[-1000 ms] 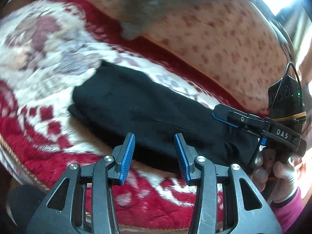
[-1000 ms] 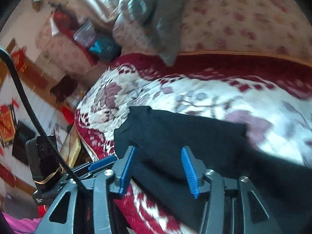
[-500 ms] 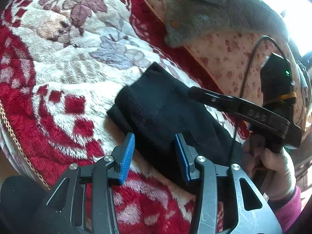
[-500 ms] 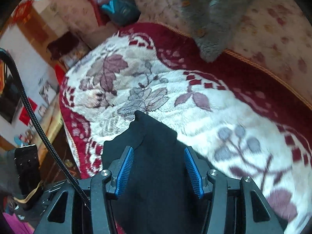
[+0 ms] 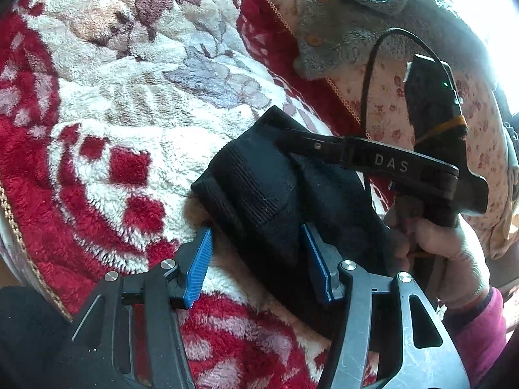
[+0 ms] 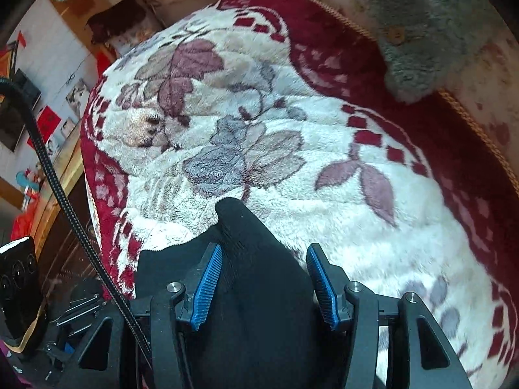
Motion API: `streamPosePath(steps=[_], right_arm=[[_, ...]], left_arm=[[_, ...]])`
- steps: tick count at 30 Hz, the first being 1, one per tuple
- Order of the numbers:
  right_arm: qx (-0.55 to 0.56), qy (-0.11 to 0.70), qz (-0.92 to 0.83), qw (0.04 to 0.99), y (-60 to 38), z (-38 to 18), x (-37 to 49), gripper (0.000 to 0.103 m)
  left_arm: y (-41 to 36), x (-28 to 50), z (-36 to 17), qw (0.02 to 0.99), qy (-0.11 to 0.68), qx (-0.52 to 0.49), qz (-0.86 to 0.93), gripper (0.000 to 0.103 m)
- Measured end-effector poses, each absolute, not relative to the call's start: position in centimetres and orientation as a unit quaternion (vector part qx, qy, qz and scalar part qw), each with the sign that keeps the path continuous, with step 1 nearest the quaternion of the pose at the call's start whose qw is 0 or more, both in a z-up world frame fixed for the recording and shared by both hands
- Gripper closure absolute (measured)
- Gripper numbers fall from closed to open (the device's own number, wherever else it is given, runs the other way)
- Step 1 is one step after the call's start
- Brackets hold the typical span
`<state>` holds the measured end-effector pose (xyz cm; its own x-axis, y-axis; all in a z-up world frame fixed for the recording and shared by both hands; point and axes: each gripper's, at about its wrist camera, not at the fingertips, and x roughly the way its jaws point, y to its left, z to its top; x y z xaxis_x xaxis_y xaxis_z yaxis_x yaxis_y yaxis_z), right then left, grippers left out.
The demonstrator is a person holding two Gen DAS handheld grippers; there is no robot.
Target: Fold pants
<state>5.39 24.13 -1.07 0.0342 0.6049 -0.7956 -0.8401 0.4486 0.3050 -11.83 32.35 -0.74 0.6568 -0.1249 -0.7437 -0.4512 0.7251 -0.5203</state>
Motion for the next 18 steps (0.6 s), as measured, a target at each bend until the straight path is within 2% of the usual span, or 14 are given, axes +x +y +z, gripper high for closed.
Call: streamPosePath(steps=[3,8,9,12,15,18], right_arm=[[-0.100,0.475,0.523,0.700,24.3,-1.4,6.0,0.051],[-0.126,0.453,0.532,0.704,24.7,-1.6,4.9,0.066],[-0.130,0.448,0.532,0.707,24.7,-1.5,4.8,0.068],[-0.128,0.441,0.532,0.711,24.7,-1.3,4.6,0.076],[-0.123,0.434,0.532,0.717,24.2,-0.9,4.3,0.082],[-0.109,0.421,0.537,0.723,23.4,0.4,3.8,0.085]], left_arm=[[32.2,-11.6,-0.8,0.839,0.400,-0.356,0.097,0.043],[32.6,-11.4,-1.0,0.839,0.386,-0.370,0.095,0.045],[32.7,-11.3,-1.0,0.841,0.384,-0.369,0.095,0.059],[33.0,-10.9,-1.2,0.841,0.383,-0.374,0.082,0.076],[32.9,-11.0,-0.7,0.846,0.377,-0.369,0.076,0.083],[32.4,-11.4,0.5,0.855,0.369,-0.358,0.075,0.084]])
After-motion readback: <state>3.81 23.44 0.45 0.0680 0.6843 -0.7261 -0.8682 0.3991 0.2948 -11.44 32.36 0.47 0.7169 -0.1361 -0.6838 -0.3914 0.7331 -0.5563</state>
